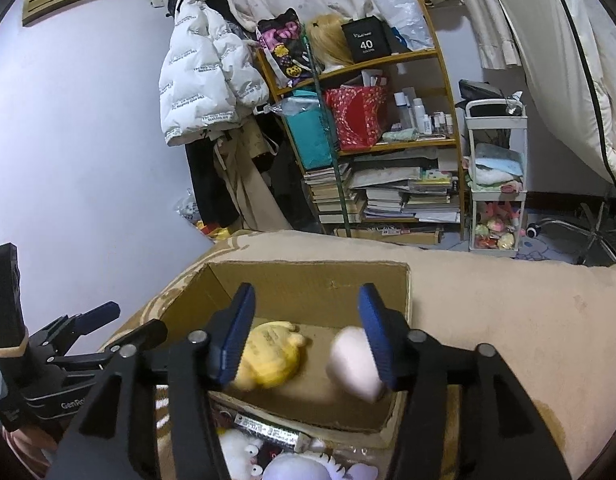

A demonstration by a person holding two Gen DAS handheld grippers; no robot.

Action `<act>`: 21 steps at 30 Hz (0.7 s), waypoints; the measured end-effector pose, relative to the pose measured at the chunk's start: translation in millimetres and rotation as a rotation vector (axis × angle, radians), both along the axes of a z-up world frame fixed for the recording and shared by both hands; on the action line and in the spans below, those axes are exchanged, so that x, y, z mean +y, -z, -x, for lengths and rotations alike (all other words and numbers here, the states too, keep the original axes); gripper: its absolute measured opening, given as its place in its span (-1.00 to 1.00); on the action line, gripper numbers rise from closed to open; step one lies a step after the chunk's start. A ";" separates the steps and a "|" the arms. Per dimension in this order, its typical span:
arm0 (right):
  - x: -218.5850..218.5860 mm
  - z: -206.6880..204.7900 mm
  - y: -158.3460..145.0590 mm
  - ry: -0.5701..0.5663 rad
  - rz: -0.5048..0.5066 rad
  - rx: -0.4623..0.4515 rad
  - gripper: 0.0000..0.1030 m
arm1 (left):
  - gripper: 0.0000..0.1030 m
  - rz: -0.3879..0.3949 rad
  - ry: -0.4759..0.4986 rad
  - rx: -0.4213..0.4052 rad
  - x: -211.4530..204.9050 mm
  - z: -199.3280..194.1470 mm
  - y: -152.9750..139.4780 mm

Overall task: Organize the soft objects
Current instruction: 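Carry both plushes over the box and open both tools to drop them in, then lower both tools to the pile and grasp the pink bear and green tissue pack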

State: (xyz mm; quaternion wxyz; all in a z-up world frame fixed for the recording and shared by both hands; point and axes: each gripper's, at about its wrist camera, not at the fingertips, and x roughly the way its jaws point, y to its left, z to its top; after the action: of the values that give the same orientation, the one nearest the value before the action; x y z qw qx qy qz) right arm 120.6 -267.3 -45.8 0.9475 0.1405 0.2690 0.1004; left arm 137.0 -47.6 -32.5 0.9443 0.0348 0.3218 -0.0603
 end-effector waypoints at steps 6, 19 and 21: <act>0.7 17.3 -7.8 0.021 0.021 0.014 0.86 | 0.93 -0.030 -0.022 -0.005 7.0 15.8 -7.3; 12.3 56.2 -25.7 0.001 0.082 0.032 1.00 | 0.93 -0.033 -0.008 0.101 18.0 63.9 -21.4; 14.9 63.6 -26.7 0.000 0.095 0.040 1.00 | 0.93 -0.015 -0.008 0.130 23.1 69.2 -20.5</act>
State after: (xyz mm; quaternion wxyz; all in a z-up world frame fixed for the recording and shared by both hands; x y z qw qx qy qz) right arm 56.9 -252.4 -19.1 0.9475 0.0975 0.2924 0.0846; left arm 67.8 -24.5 -12.0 0.9213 0.0366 0.3829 -0.0564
